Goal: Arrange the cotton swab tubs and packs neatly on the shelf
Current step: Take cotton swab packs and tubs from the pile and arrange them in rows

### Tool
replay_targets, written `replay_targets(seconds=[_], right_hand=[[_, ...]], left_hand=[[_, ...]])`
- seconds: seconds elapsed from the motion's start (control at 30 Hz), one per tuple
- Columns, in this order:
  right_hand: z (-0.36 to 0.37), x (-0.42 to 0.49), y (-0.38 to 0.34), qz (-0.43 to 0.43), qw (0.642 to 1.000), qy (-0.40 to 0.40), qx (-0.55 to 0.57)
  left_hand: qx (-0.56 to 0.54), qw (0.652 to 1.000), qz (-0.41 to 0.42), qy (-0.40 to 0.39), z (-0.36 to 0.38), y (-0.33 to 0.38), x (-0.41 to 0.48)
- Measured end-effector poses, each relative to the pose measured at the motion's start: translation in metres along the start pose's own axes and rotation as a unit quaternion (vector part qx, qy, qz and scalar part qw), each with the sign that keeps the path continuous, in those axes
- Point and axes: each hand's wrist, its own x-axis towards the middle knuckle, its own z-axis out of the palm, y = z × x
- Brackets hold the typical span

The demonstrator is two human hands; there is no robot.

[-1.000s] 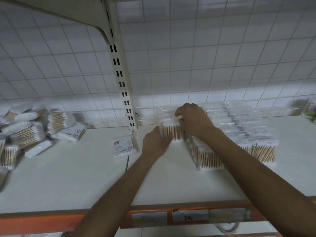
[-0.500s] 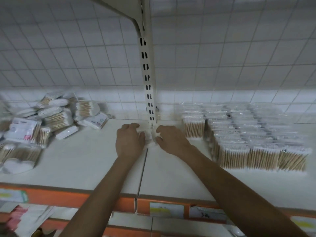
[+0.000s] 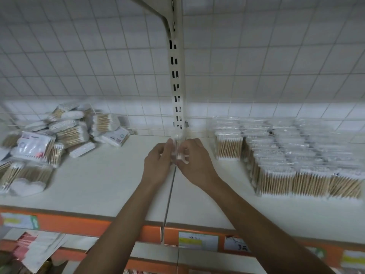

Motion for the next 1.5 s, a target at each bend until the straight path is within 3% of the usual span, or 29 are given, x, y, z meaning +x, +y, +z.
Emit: replay_targets(seconds=[0.1, 0.2, 0.33, 0.4, 0.53, 0.67, 0.8, 1.03, 1.5], right_hand=[[-0.007, -0.004, -0.003, -0.029, 0.999, -0.019, 0.008], [-0.022, -0.004, -0.003, -0.045, 0.998, -0.031, 0.009], [-0.053, 0.005, -0.001, -0.059, 0.995, 0.049, -0.058], [-0.069, 0.010, 0.001, -0.042, 0.994, 0.044, -0.094], [-0.103, 0.018, -0.001, -0.012, 0.989, -0.030, -0.147], [-0.128, 0.022, 0.003, -0.032, 0.977, -0.011, -0.211], [-0.137, 0.022, 0.015, -0.011, 0.971, -0.029, -0.238], [-0.139, 0.019, 0.036, -0.006, 0.942, -0.055, -0.331], [-0.143, 0.017, 0.035, 0.009, 0.920, -0.058, -0.389]], left_hand=[[-0.035, 0.999, -0.007, -0.014, 0.005, 0.009, -0.001], [-0.149, 0.988, -0.025, -0.031, 0.008, 0.014, -0.001], [-0.243, 0.967, -0.033, -0.068, 0.014, 0.024, -0.007], [-0.259, 0.961, -0.014, -0.097, 0.019, 0.028, -0.009], [-0.185, 0.975, 0.057, -0.110, 0.031, 0.031, -0.013], [-0.084, 0.984, 0.116, -0.110, 0.048, 0.032, -0.012], [0.094, 0.976, 0.178, -0.080, 0.064, 0.023, -0.007], [0.152, 0.972, 0.152, -0.092, 0.089, 0.017, -0.003], [0.122, 0.983, 0.111, -0.079, 0.101, 0.023, 0.000]])
